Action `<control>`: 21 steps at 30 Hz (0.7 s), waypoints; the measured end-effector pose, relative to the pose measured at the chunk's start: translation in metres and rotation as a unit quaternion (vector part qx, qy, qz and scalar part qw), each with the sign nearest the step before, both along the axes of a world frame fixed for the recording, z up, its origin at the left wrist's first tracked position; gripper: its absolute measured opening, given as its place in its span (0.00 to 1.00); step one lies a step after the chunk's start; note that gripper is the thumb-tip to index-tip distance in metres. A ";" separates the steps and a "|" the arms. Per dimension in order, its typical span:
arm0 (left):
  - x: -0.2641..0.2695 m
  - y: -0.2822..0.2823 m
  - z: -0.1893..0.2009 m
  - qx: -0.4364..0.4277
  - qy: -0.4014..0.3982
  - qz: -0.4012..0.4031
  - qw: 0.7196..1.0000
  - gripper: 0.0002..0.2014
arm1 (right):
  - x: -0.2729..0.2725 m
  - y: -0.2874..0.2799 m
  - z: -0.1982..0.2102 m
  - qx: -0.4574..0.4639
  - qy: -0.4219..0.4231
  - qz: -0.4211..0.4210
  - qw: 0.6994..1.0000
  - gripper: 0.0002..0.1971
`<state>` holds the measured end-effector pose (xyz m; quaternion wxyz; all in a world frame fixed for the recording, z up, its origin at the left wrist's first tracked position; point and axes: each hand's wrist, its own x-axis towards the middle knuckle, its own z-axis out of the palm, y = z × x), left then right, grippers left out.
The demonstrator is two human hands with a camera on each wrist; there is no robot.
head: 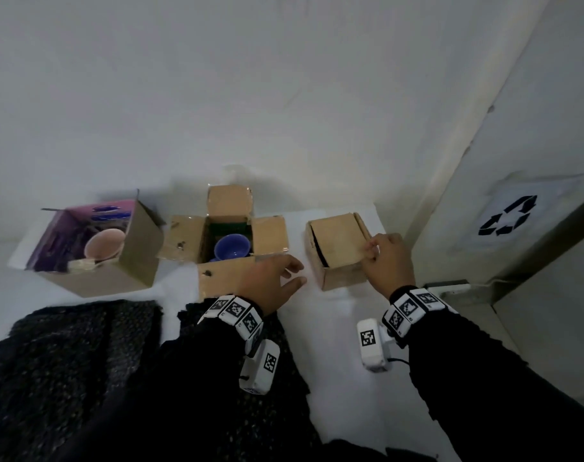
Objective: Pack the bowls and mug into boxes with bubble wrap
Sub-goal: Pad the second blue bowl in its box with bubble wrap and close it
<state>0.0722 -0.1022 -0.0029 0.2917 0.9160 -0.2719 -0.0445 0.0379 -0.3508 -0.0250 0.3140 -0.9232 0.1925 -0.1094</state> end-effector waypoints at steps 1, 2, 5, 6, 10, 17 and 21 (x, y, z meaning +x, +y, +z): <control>-0.002 0.013 0.003 0.010 -0.007 -0.002 1.000 0.12 | -0.005 0.017 0.004 0.007 0.000 0.005 1.000 0.08; -0.004 0.028 0.004 0.018 -0.005 -0.002 1.000 0.12 | -0.009 0.036 0.006 0.014 -0.002 0.016 1.000 0.07; -0.013 0.079 -0.004 0.029 0.034 0.011 0.999 0.10 | -0.027 0.098 0.003 0.066 0.000 0.117 0.991 0.05; -0.016 0.097 -0.010 0.042 0.044 0.017 0.998 0.09 | -0.034 0.119 -0.002 0.081 0.008 0.158 0.984 0.06; -0.032 0.164 -0.043 0.125 0.109 0.000 0.986 0.14 | -0.057 0.190 -0.033 0.014 0.100 0.268 0.958 0.15; -0.063 0.211 -0.083 0.188 0.160 -0.101 0.964 0.33 | -0.086 0.228 -0.070 -0.148 0.154 0.257 0.943 0.12; -0.067 0.206 -0.081 0.174 0.115 -0.073 0.975 0.43 | -0.085 0.224 -0.060 -0.017 0.047 0.174 0.984 0.09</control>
